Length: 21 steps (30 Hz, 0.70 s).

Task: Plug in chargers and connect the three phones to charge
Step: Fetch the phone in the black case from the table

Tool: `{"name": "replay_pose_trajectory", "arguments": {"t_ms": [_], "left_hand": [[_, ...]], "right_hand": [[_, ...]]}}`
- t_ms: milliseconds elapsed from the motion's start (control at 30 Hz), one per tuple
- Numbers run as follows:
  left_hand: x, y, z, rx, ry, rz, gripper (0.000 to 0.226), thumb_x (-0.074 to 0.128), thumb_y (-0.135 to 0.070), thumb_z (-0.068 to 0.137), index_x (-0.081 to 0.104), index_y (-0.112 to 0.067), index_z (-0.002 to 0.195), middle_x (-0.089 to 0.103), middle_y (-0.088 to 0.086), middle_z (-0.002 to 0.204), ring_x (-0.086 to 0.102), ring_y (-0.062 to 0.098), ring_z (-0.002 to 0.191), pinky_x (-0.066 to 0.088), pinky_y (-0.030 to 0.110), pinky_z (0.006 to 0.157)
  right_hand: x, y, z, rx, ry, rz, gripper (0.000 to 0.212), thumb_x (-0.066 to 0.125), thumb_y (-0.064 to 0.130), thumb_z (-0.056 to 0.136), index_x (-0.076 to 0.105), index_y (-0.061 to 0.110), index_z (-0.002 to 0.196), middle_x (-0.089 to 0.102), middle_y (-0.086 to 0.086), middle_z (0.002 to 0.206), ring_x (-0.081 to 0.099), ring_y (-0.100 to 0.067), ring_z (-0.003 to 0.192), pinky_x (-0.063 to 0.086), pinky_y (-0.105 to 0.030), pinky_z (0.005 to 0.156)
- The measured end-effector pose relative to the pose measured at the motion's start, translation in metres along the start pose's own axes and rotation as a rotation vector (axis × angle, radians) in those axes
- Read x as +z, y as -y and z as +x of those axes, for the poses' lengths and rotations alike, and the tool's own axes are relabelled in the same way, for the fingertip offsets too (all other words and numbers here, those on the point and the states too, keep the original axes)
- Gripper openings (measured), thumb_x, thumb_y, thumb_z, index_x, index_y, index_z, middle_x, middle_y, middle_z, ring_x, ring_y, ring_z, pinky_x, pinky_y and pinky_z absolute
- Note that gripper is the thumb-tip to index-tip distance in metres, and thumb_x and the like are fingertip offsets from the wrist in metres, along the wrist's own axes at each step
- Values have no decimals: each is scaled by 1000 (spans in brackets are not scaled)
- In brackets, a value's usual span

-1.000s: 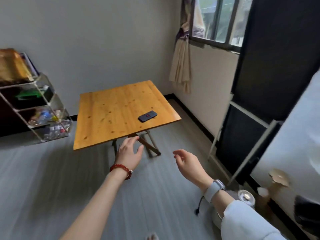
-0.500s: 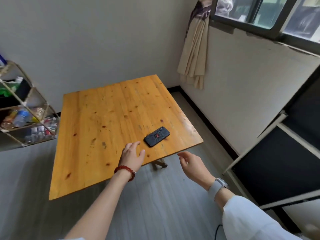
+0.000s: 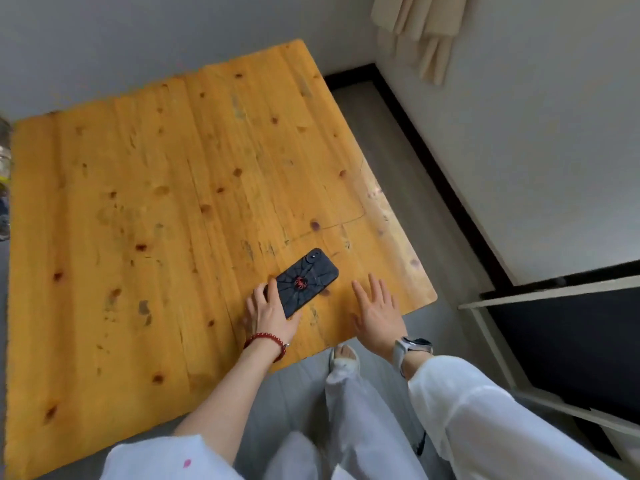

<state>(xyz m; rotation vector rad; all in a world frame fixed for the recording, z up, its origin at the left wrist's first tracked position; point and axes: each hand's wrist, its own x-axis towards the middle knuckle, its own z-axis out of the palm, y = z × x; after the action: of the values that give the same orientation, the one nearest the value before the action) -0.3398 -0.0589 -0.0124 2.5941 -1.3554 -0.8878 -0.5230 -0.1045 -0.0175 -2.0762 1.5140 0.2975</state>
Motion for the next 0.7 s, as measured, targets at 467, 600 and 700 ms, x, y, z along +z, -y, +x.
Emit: {"name": "replay_pose_trajectory", "arguments": {"t_ms": [467, 600, 700], "left_hand": [[6, -4, 58, 257, 2, 320, 91, 69, -59, 59, 32, -15, 130, 39, 8, 127, 35, 27, 116, 37, 46, 92], [-15, -2, 50, 337, 52, 266, 89, 64, -61, 60, 33, -14, 129, 37, 6, 126, 34, 25, 117, 38, 44, 93], [-33, -1, 34, 488, 85, 235, 88, 64, -61, 60, 32, -16, 129, 37, 6, 125, 34, 24, 116, 38, 42, 93]], "right_hand": [[17, -10, 23, 100, 31, 7, 71, 46, 33, 91, 2, 23, 145, -9, -10, 156, -10, -32, 143, 3, -50, 115], [-3, 1, 8, 223, -16, 312, 50, 40, 20, 93, 28, 11, 141, 25, -11, 152, 22, -31, 139, 22, -41, 115], [-13, 19, -21, 380, -152, 608, 39, 38, 20, 95, 45, 7, 131, 52, -13, 134, 48, -27, 122, 38, -33, 99]]}}
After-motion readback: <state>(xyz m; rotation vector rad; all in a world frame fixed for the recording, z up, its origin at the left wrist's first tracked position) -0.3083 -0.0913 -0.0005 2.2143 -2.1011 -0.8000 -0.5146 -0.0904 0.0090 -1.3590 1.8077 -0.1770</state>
